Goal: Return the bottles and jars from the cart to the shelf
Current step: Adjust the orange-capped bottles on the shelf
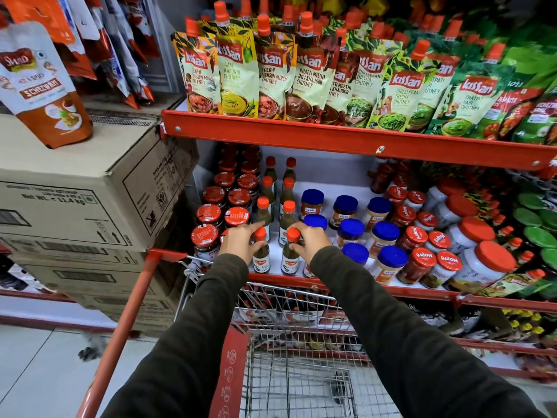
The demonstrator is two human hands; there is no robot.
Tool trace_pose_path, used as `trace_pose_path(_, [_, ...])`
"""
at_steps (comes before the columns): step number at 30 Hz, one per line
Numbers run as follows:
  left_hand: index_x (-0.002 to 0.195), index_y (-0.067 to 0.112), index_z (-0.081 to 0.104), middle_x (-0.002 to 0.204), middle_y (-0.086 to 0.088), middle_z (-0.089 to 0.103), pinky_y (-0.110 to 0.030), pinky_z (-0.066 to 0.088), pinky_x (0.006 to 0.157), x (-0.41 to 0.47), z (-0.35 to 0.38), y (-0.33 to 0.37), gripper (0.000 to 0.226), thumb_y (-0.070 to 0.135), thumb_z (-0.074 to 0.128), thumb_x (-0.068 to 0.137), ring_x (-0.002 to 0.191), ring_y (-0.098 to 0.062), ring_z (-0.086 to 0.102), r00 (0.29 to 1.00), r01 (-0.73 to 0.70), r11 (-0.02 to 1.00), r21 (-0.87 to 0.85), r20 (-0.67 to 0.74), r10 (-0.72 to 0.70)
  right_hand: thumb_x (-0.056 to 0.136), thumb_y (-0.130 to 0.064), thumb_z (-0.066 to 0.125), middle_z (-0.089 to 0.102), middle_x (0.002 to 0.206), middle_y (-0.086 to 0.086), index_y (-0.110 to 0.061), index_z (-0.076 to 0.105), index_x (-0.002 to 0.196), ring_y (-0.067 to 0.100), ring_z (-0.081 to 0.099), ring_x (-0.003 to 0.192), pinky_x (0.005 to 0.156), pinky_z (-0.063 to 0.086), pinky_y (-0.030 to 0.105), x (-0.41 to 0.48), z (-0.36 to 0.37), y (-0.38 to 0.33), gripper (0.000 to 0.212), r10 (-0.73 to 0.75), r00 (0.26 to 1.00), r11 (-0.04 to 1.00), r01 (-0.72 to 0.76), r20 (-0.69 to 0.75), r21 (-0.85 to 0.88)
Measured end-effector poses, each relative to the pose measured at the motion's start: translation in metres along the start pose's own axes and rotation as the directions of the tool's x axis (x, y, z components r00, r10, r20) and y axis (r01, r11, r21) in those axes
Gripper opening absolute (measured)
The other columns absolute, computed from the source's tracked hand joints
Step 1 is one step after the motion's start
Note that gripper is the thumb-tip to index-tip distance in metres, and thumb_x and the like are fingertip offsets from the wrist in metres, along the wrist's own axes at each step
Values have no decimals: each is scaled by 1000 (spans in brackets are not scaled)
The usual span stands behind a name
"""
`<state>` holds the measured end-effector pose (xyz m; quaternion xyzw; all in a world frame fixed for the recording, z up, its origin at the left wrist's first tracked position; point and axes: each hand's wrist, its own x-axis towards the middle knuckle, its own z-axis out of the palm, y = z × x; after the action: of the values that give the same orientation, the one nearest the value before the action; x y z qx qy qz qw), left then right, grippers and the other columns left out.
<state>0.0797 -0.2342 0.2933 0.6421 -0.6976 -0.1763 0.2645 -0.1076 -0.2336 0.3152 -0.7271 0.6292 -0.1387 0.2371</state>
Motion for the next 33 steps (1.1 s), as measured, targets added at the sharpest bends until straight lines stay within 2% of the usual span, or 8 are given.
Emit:
trace_pose_path(9, [135, 25, 58, 115, -9, 70, -36, 53, 95, 0, 2, 0, 54, 24, 75, 83, 104, -27, 67, 1000, -11, 1000, -1, 8, 11, 91, -12, 62, 64, 116, 17, -14, 52, 128, 34, 64, 106, 98, 53, 47, -2, 0, -2, 38, 17, 1000, 998, -18, 16, 53])
trace_pose_path(14, [135, 21, 58, 117, -10, 70, -31, 51, 94, -1, 6, 4, 54, 21, 74, 84, 104, -25, 67, 999, -32, 999, -29, 11, 32, 91, -11, 62, 65, 113, 17, -14, 52, 126, 34, 65, 104, 96, 54, 47, -2, 1, -1, 36, 18, 1000, 998, -18, 4, 57])
trace_pose_path(29, [136, 22, 57, 116, -11, 69, -37, 53, 95, -1, 5, -1, 54, 21, 73, 84, 104, -28, 66, 999, -38, 999, -11, 4, 38, 90, -9, 62, 64, 116, 16, -15, 53, 126, 32, 63, 109, 99, 52, 45, -1, 7, 0, 37, 33, 999, 993, -31, -14, 114])
trace_pose_path(33, [136, 21, 57, 117, -12, 68, -35, 52, 95, -3, 6, -2, 53, 19, 72, 85, 104, -29, 65, 999, -50, 999, -15, 0, 50, 89, -7, 64, 65, 115, 15, -14, 55, 123, 32, 63, 108, 99, 52, 44, 1, 8, 2, 36, 35, 999, 991, -30, -32, 134])
